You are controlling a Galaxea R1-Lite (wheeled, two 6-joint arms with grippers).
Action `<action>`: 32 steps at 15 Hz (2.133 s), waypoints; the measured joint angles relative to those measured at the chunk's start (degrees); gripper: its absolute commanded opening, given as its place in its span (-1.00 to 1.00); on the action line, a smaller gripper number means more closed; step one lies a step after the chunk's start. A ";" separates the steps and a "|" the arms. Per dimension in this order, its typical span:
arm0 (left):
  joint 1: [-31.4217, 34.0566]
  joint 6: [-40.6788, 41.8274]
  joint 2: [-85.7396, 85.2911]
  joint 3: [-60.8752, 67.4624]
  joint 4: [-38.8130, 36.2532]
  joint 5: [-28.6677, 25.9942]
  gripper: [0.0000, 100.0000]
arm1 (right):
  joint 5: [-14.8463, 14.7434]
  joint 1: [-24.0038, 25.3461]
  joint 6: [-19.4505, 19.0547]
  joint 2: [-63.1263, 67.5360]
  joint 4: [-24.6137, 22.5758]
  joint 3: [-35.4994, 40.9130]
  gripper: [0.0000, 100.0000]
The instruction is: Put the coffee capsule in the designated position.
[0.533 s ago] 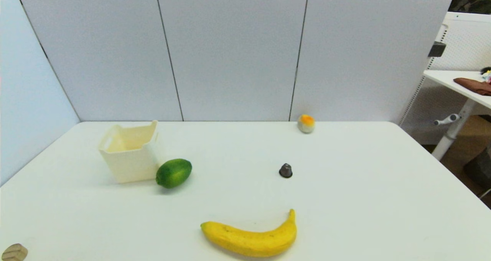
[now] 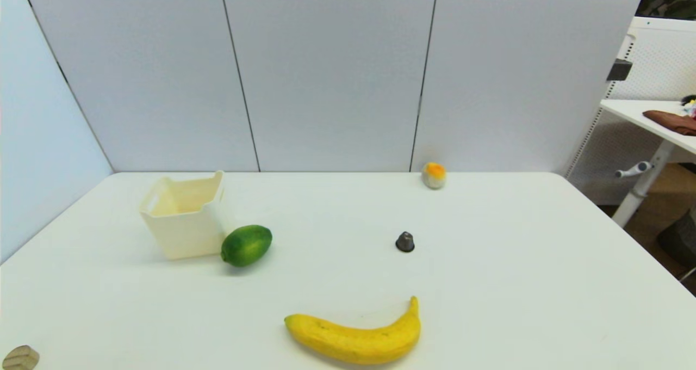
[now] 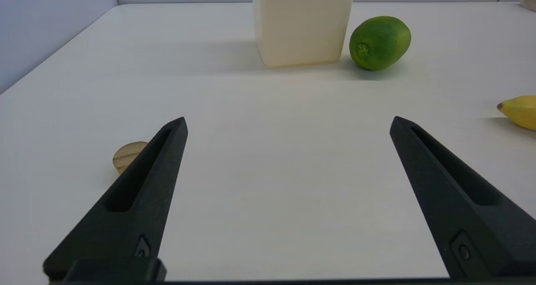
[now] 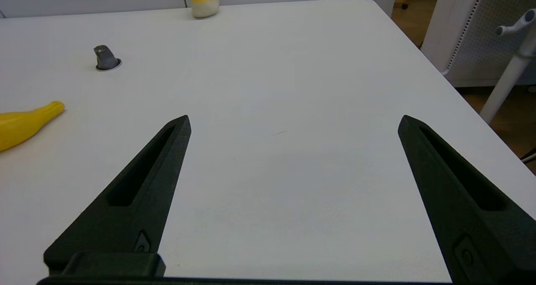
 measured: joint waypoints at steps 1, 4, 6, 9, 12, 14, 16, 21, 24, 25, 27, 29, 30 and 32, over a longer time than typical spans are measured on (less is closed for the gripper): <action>0.00 0.00 0.00 0.00 0.00 -0.06 1.00 | 0.00 0.00 0.02 0.00 0.00 0.00 1.00; 0.00 0.00 0.00 0.00 -0.02 -0.05 1.00 | -0.02 0.00 0.02 0.00 -0.02 0.00 1.00; 0.00 -0.69 0.00 0.00 0.00 0.88 1.00 | -0.02 0.00 0.02 0.00 0.00 0.00 1.00; 0.00 -1.11 0.00 0.00 -0.02 1.21 1.00 | -0.02 0.00 0.00 0.00 -0.02 0.00 1.00; -0.05 0.30 1.41 -2.61 0.04 0.33 1.00 | -0.02 -0.02 0.02 0.00 0.00 0.00 1.00; -0.09 2.61 5.08 -6.17 0.11 -1.82 1.00 | -0.02 0.00 0.02 0.00 -0.02 0.00 1.00; -0.85 4.93 11.15 -10.65 0.09 -4.46 1.00 | 0.00 0.02 0.02 0.00 0.00 0.00 1.00; -8.13 11.24 31.96 -23.02 0.41 -6.62 1.00 | -0.02 0.00 0.00 0.00 0.00 0.00 1.00; -15.10 14.23 46.68 -29.16 0.04 -6.70 1.00 | -0.05 -0.02 0.02 0.00 0.00 0.00 1.00; -17.59 14.80 51.55 -31.17 -0.43 -6.73 1.00 | 0.00 -0.02 0.00 0.00 0.00 0.00 1.00; -22.64 15.49 61.39 -34.76 -3.29 -6.75 1.00 | 0.00 0.00 0.02 0.00 0.00 0.00 1.00; -27.12 15.76 70.61 -37.36 -8.63 -6.73 1.00 | -0.02 0.00 0.02 0.00 0.00 0.00 1.00; -29.20 15.87 75.05 -38.80 -11.64 -6.73 1.00 | -0.02 0.00 0.02 0.00 0.01 0.00 1.00; -32.48 15.96 81.71 -42.34 -15.47 -6.73 1.00 | 0.00 -0.02 0.02 0.00 0.00 0.00 1.00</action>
